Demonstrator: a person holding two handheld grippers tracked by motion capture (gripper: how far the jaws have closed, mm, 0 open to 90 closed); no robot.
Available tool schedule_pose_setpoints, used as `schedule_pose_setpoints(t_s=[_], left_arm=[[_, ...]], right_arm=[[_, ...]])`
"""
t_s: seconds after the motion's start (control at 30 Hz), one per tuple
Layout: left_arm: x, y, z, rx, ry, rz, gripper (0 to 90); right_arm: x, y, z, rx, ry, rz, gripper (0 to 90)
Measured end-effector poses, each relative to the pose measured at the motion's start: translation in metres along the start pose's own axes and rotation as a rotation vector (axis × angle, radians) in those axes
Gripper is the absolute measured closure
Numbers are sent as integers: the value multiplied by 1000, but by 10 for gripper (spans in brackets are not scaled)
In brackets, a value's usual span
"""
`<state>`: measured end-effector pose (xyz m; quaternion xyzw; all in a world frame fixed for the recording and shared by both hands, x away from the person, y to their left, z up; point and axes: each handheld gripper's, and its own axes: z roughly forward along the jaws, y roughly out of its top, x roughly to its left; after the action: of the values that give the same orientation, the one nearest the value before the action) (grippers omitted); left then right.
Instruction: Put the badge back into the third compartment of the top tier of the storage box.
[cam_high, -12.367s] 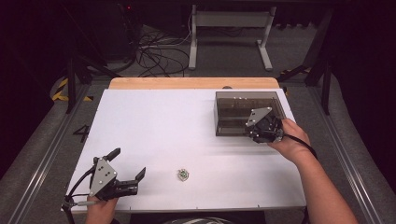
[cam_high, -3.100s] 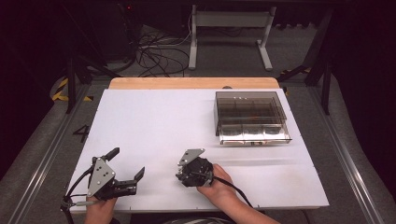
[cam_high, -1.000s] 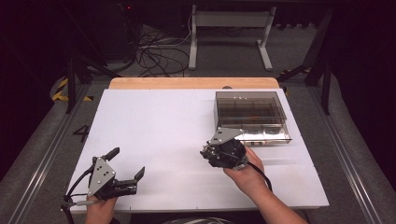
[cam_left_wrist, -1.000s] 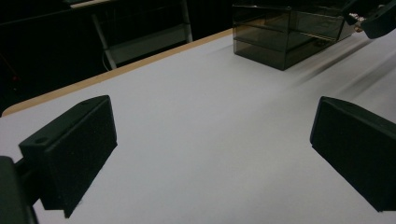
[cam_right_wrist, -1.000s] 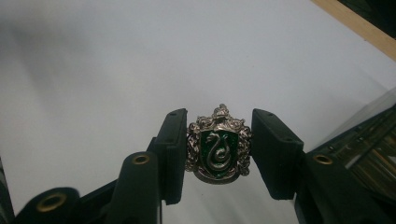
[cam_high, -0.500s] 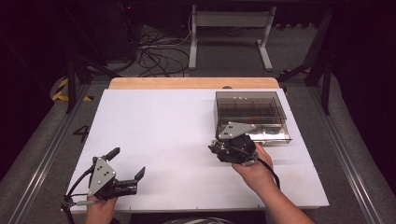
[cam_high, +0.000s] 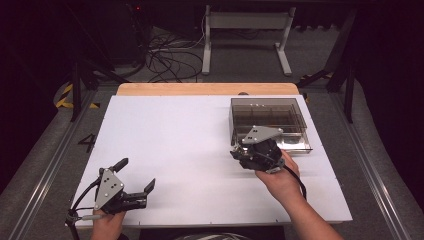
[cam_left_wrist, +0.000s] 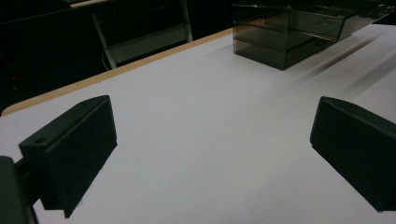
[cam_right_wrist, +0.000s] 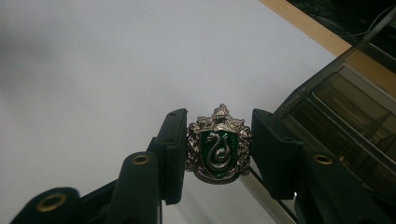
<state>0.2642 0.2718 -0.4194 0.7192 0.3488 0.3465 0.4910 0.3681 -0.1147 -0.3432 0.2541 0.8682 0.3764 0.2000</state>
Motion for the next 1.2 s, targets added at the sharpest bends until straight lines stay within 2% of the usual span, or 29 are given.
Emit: schedule_pose_setpoints(t_s=[0.57,0.73,0.83,1.2], left_arm=[[1,0,1,2,0,-2,13],[0,0,1,4,-1,-2,13],[0,0,1,9,-3,-3,13],[0,0,1,8,-2,-4,13]], right_arm=[[-24,-7,-15,-3,-56,43,576],[-30,-9,-20,-4,-83,52,576],[-34,-10,-23,5,-119,52,576],[-52,-18,-28,14,-155,89,577]])
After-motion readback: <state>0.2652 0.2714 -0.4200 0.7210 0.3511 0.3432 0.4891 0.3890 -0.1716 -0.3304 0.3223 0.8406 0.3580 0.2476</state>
